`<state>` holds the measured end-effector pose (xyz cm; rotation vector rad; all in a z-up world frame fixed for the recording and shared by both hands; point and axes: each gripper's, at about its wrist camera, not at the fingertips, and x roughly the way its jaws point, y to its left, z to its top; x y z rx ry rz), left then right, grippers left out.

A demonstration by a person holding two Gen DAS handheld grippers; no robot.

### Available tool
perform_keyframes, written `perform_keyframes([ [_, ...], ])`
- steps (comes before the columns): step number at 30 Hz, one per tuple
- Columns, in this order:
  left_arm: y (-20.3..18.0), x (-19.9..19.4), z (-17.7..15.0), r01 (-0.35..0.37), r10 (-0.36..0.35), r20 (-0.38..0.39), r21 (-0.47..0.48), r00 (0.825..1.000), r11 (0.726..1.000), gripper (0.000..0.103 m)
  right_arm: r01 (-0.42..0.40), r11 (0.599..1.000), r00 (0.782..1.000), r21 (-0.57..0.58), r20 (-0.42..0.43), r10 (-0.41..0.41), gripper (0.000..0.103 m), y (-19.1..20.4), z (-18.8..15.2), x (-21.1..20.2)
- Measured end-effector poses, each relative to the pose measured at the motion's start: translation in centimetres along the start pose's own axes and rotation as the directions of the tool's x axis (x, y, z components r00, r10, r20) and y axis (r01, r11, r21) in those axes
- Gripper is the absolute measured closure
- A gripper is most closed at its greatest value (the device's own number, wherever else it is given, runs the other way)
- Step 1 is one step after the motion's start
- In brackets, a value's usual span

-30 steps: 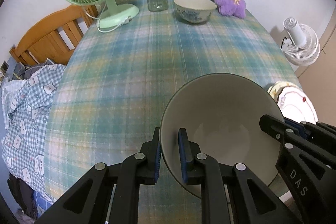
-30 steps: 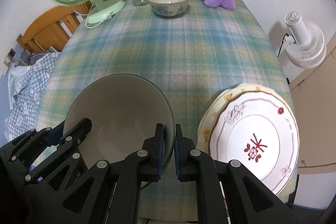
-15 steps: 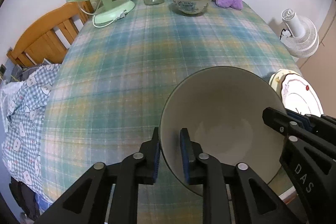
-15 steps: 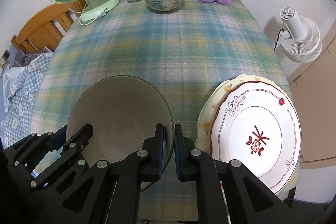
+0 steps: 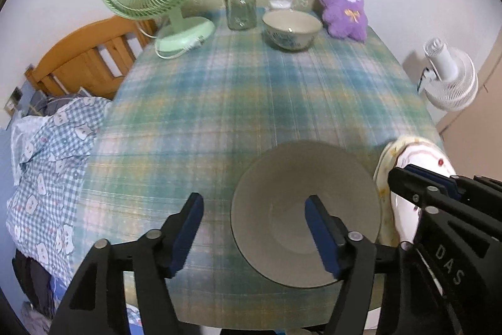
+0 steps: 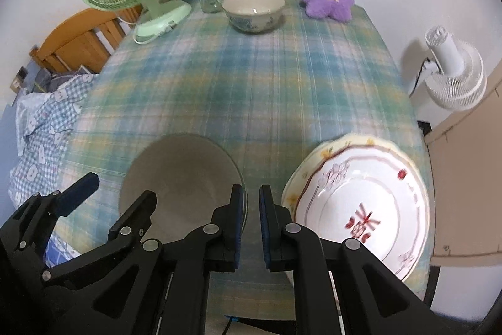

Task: Organize plates and bowls
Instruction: 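Lower the grey plate beside the stack and open both tools, then move both tools to the grey plate by the glass jar and grip it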

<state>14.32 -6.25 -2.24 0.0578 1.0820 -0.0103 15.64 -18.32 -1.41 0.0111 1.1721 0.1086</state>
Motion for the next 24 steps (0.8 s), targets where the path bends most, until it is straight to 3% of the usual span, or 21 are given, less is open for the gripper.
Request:
perform_keyframes([
  [4,0.6,-2.2,1.7,0.013,-0.01,0.048,-0.058,0.999,0.998,0.028,-0.011,0.999,1.0,-0.047,0.017,0.012,0.09,0.2,1.2,-1.8],
  [13,1.4,-4.8,6.4,0.019,-0.017,0.134,-0.017,0.991,1.0,0.022,-0.018,0.999,0.997,-0.033,0.077,0.02,0.09,0.4,5.3,-5.1],
  [18,1.7,-4.5,9.2,0.013,-0.019,0.168,0.037,0.986,0.999,0.021,0.0,1.0,0.99,0.022,0.139,-0.003,0.09,0.5,8.0,-5.8],
  [24,2.0,-2.1,13.1,0.031,-0.038,0.154,0.046,0.987,0.998,0.02,-0.024,0.999,0.991,0.037,0.136,0.019,0.09,0.3,11.2,-4.3],
])
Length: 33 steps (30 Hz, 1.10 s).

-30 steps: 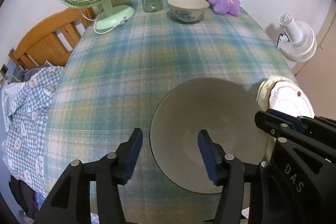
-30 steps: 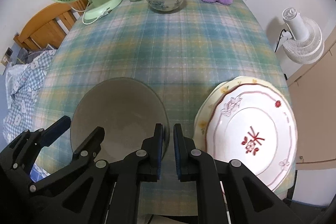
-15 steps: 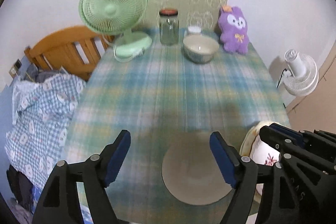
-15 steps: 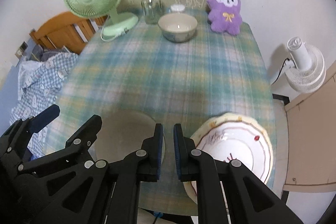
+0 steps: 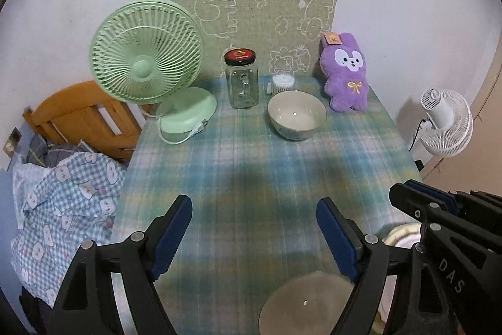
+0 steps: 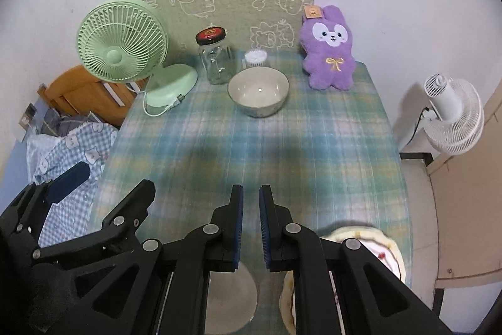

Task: Organize plates and bowls
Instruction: 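Move both tools to the grey plate by the glass jar and grip it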

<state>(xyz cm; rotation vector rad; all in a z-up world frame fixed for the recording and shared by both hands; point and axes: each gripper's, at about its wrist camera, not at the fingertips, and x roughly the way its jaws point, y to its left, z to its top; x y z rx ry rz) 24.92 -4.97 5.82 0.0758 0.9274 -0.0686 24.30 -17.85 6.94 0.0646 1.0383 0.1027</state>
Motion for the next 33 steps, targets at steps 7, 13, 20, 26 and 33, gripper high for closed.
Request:
perform_keyframes([
  [7,-0.9,4.2,3.4,-0.018,0.018,-0.008,-0.02,1.0,1.0,0.018,-0.001,1.0,1.0,0.01,0.004,0.001,0.09,-1.6,4.1,3.2],
  [13,-1.6,8.1,6.7,-0.046,0.046,-0.018,-0.05,0.999,0.998,0.018,-0.033,0.999,0.999,0.011,0.007,0.033,0.09,-3.4,8.2,7.0],
  [20,-2.9,13.0,10.0,-0.059,0.058,-0.021,-0.062,0.998,0.996,0.017,-0.027,1.0,0.999,-0.008,0.023,0.028,0.09,-5.4,12.1,11.5],
  [26,-2.8,17.2,11.5,-0.061,0.056,-0.051,-0.099,0.997,0.993,0.017,-0.019,0.999,1.0,-0.03,0.022,0.019,0.09,-6.4,14.9,15.6],
  [33,-2.7,22.0,12.1,-0.076,0.067,-0.09,-0.095,0.994,0.993,0.017,-0.067,0.998,0.997,-0.012,-0.037,0.066,0.09,-7.2,16.1,20.8],
])
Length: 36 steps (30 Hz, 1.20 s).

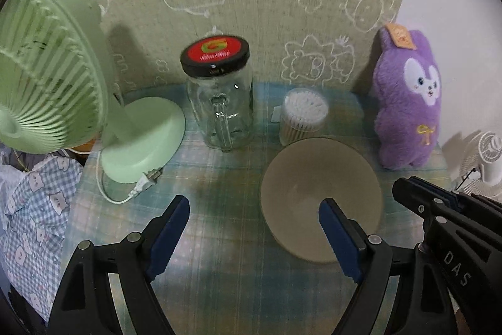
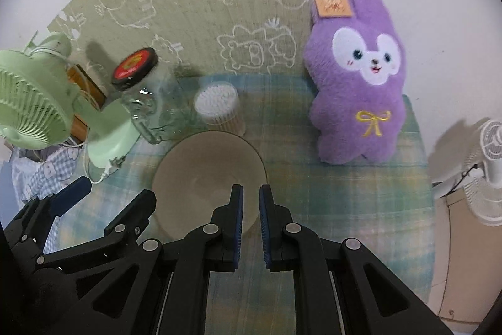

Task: Organize plates and bowls
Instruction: 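Move both tools to the grey plate by the glass jar and grip it, then lift the grey plate with both tools and carry it toward the flower plates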

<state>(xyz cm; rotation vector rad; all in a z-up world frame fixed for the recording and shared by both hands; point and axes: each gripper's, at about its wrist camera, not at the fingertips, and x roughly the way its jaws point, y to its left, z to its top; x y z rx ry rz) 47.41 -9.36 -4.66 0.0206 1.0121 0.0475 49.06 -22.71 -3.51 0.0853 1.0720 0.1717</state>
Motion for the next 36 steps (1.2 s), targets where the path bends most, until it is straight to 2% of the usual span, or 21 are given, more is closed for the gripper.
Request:
perform_keyframes([
  [8,-0.7,3.9,-0.3,0.01,-0.009,-0.036,0.028,0.999,1.0,0.019,-0.015,1.0,1.0,-0.004,-0.027,0.014,0.087,-0.7,0.4,3.9],
  [10,-1.0,4.4,-0.4,0.018,-0.017,-0.035,0.034,0.999,0.999,0.02,-0.006,1.0,1.0,-0.01,-0.016,0.005,0.064,-0.8,0.5,4.2],
  [11,-1.2,4.6,-0.3,0.017,-0.016,-0.035,0.035,0.999,0.999,0.021,-0.013,1.0,1.0,-0.007,-0.016,0.013,0.062,-0.9,0.6,4.4],
  [16,-1.8,5.5,-0.3,0.018,-0.016,-0.042,0.044,0.999,0.999,0.044,-0.009,1.0,1.0,0.0,-0.024,0.009,0.062,-0.9,0.7,5.9],
  [18,-2.0,6.0,-0.3,0.015,-0.012,-0.053,0.048,0.998,0.999,0.059,-0.006,1.0,1.0,0.011,-0.029,0.006,0.064,-1.0,0.6,6.2],
  [19,-2.0,6.3,-0.3,0.016,-0.013,-0.062,0.045,0.998,0.999,0.061,0.003,1.0,1.0,0.013,-0.029,-0.002,0.068,-1.0,0.5,6.4],
  [20,-1.9,6.5,-0.3,0.023,-0.021,-0.072,0.035,0.997,0.999,0.068,0.004,1.0,0.999,0.015,-0.034,-0.003,0.07,-1.0,0.5,6.6],
  [21,-1.9,6.8,-0.4,0.03,-0.028,-0.073,0.028,0.997,0.999,0.073,0.002,1.0,0.999,0.019,-0.038,-0.002,0.079,-1.0,0.6,6.9],
  [25,-2.0,6.9,-0.5,0.022,-0.019,-0.072,0.036,0.997,0.999,0.078,-0.013,1.0,0.998,0.029,-0.065,0.015,0.088,-1.2,0.5,7.5],
  [33,-1.8,6.2,-0.8,0.058,-0.056,-0.082,0.027,0.995,0.998,0.079,0.017,0.999,0.997,0.045,-0.071,-0.014,0.088,-0.9,0.2,7.0],
  [36,-1.7,5.2,-1.3,0.051,-0.049,-0.069,0.034,0.996,0.998,0.079,0.025,0.999,0.997,0.042,-0.072,-0.022,0.088,-0.7,-0.1,6.4],
])
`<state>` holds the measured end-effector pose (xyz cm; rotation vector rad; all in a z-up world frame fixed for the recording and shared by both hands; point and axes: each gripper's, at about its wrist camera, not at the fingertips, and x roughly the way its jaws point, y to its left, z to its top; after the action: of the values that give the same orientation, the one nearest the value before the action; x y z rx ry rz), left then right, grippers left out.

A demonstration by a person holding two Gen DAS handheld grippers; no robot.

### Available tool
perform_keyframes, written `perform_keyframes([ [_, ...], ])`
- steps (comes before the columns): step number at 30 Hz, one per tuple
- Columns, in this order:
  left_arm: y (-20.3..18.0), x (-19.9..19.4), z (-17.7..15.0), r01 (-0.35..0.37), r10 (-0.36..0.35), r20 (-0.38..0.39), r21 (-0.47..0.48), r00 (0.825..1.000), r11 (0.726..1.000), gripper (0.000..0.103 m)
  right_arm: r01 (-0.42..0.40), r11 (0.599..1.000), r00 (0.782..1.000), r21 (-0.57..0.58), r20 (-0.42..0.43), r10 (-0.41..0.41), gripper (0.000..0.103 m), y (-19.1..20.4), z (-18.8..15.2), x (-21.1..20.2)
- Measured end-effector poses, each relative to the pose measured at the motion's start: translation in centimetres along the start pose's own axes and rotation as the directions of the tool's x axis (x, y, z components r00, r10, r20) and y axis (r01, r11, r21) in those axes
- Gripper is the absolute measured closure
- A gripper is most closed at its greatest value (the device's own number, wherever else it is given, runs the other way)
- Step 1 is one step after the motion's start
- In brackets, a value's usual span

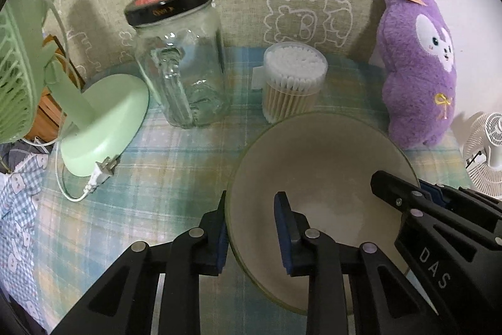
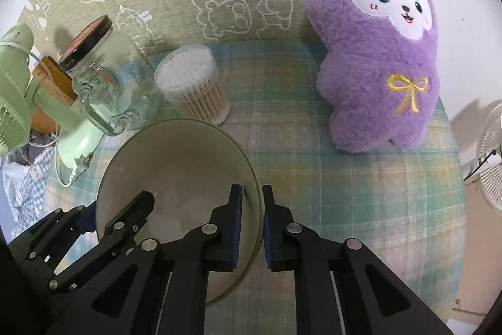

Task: Organize plates and bowls
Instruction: 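Lift the grey plate with both tools and carry it toward the flower plates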

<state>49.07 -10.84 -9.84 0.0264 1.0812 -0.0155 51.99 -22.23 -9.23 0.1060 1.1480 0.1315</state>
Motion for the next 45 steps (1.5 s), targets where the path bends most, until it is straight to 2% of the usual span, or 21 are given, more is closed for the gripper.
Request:
perform_keyframes([
  [8,1.0,-3.2,-2.5,0.025,-0.025,-0.008,-0.018,1.0,1.0,0.079,0.016,1.0,1.0,-0.016,0.008,-0.015,0.088,1.2,-2.2,-2.7],
  [17,3.1,-7.4,-6.3,0.044,-0.043,0.006,-0.047,0.999,0.998,0.079,0.01,1.0,1.0,-0.029,0.019,-0.01,0.088,2.7,-6.4,-7.1],
  [32,4.9,-14.7,-12.4,0.04,-0.04,0.014,-0.01,0.999,0.999,0.082,0.021,1.0,0.998,0.0,0.055,-0.021,0.088,6.4,-14.0,-13.8],
  [45,6.1,-22.0,-17.7,0.045,-0.045,0.076,0.003,0.996,0.999,0.082,0.033,0.999,0.993,-0.011,0.115,-0.031,0.088,9.0,-19.8,-21.3],
])
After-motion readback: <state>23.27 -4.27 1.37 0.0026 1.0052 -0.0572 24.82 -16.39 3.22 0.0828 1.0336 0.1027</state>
